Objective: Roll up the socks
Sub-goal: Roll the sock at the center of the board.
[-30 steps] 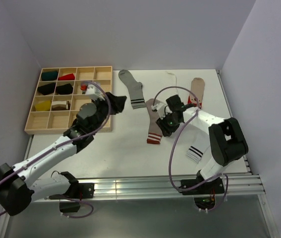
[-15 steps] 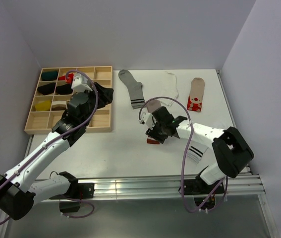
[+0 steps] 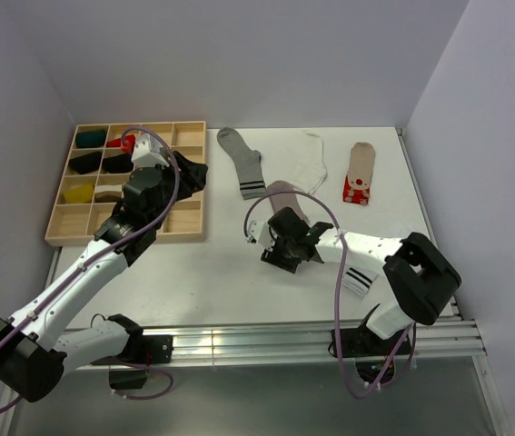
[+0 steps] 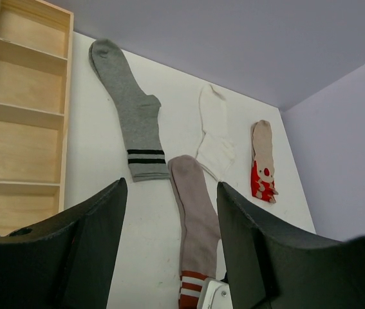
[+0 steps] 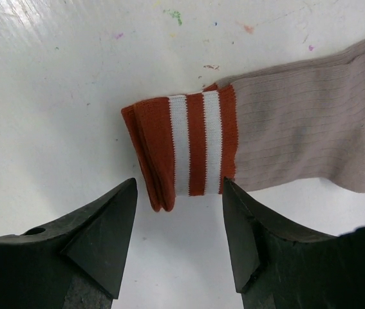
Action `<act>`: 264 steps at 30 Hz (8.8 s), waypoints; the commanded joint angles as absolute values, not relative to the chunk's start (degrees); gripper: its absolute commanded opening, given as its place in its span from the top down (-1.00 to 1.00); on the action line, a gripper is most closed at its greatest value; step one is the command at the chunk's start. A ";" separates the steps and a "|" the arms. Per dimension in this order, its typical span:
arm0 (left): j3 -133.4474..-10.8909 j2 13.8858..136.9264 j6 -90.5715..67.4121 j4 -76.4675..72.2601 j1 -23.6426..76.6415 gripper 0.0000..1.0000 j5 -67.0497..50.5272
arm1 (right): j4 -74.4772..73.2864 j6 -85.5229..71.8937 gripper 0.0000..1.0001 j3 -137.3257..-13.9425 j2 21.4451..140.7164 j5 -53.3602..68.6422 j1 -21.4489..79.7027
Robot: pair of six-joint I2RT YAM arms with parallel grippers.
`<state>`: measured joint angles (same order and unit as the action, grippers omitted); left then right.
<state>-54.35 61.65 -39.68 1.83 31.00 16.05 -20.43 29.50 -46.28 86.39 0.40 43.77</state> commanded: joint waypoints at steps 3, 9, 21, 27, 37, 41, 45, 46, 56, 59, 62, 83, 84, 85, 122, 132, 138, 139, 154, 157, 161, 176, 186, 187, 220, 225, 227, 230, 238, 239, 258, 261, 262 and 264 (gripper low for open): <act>-56.69 62.49 -39.02 1.32 30.32 -0.26 14.15 | -19.42 30.50 -0.23 -44.91 87.01 -0.27 44.56; -56.25 63.10 -39.02 0.62 30.15 -0.26 13.45 | -18.99 30.67 -0.12 -43.95 87.89 -0.53 45.53; -55.81 64.60 -38.76 -0.88 30.15 -0.25 12.66 | -13.18 31.73 0.06 -42.28 92.02 -3.69 46.49; -56.16 65.13 -38.06 -0.88 30.15 -0.25 12.31 | -13.53 31.47 0.27 -41.66 92.20 -0.97 46.23; -54.85 65.83 -38.06 -1.67 30.15 -0.18 11.34 | -31.95 32.96 0.77 -53.58 91.93 23.97 36.32; -50.99 65.22 -38.41 -4.56 30.23 -0.09 8.80 | -43.66 34.97 0.83 -62.03 95.35 37.50 31.39; -46.68 65.57 -38.15 -9.39 30.58 0.03 4.23 | -54.30 38.92 0.88 -68.54 101.41 46.92 28.13; -45.28 66.09 -37.80 -11.84 31.20 0.04 2.13 | -56.40 38.94 0.88 -70.12 103.60 49.11 27.17; -41.92 78.47 -30.59 -24.07 41.04 0.25 -6.75 | -72.94 46.14 0.88 -79.45 120.83 58.17 22.24; -41.84 83.22 -29.97 -26.71 42.71 0.31 -10.72 | -74.97 47.11 0.88 -81.12 124.44 59.76 20.22; -41.40 86.83 -29.18 -30.31 43.68 0.31 -14.22 | -75.58 46.85 0.88 -81.65 126.12 59.77 18.55; -43.33 103.88 -26.20 -40.43 46.84 -0.05 -28.31 | -72.25 39.47 0.88 -82.70 132.89 58.45 14.86; -43.59 104.15 -25.67 -39.12 47.19 -0.06 -27.87 | -71.99 39.20 0.88 -82.71 133.15 58.36 14.68; -43.94 104.76 -25.23 -38.76 47.28 -0.08 -27.77 | -71.98 38.94 0.88 -82.71 133.24 58.36 14.50; -50.89 108.98 -23.64 -24.88 51.94 0.99 -11.78 | -67.43 35.34 0.87 -81.65 131.49 55.46 13.10; -53.44 106.53 -28.56 -15.11 56.60 0.83 -2.03 | -59.94 30.23 0.81 -78.75 127.00 50.54 13.10; -52.21 102.31 -26.55 -15.64 56.69 0.47 1.93 | -60.47 30.41 0.84 -78.92 127.70 50.80 13.18; -52.12 102.04 -25.59 -16.17 56.69 0.34 2.11 | -60.73 30.76 0.84 -79.01 127.97 50.89 13.10; -49.31 101.43 -19.69 -18.45 53.18 0.03 -7.28 | -61.87 31.29 0.84 -79.45 128.58 51.15 12.92; -49.22 102.30 -19.60 -19.51 52.38 0.02 -9.75 | -61.87 31.29 0.84 -79.63 128.76 51.15 12.92; -51.23 104.58 -19.95 -19.42 51.68 0.03 -12.39 | -62.31 31.55 0.85 -79.63 128.85 51.24 13.01; -50.18 105.99 -20.48 -25.67 51.50 0.05 -15.02 | -62.93 31.82 0.84 -79.72 129.11 51.42 12.66; -53.61 109.25 -19.51 -20.22 51.50 0.53 -14.42 | -63.02 31.90 0.84 -79.89 128.94 51.06 12.57; -53.79 109.42 -19.95 -19.08 51.50 0.59 -14.24 | -63.10 31.82 0.84 -79.81 129.02 50.89 12.48; -75.49 109.94 -34.02 35.06 52.47 0.99 -11.24 | -29.63 32.94 0.17 -53.01 78.42 40.42 7.73; -80.06 113.46 -32.70 39.63 51.59 0.99 -15.20 | -24.70 37.09 0.14 -42.46 63.66 37.54 12.02; -81.21 115.13 -32.34 40.69 51.33 0.99 -16.60 | -23.12 37.97 0.14 -39.13 60.83 35.70 14.58; -82.96 116.89 -32.08 42.01 50.54 0.99 -18.80 | -20.49 38.93 0.11 -35.61 58.01 30.53 20.72; -88.50 120.84 -31.12 46.49 49.39 0.99 -21.35 | -15.21 40.69 0.06 -31.73 61.25 21.10 37.15; -88.77 121.28 -31.11 46.67 49.31 0.99 -21.27 | -14.68 40.69 0.06 -31.29 61.69 20.14 38.40; -92.99 125.59 -30.85 48.52 48.43 0.99 -24.26 | -3.96 40.96 0.04 -28.04 70.93 8.53 53.17; -93.69 125.68 -30.59 48.95 48.25 0.99 -24.52 | -3.34 40.61 0.03 -28.82 73.12 6.77 53.96; -93.78 125.68 -30.50 49.04 48.25 0.99 -24.61 | -3.43 40.34 0.05 -29.18 73.73 5.81 54.05; -94.04 125.68 -30.32 49.22 48.16 0.99 -24.78 | -2.73 40.34 0.06 -29.62 74.79 4.67 54.23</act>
<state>-92.31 124.49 -32.12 48.77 48.40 -25.34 -5.65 40.36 -28.21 73.43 8.03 53.58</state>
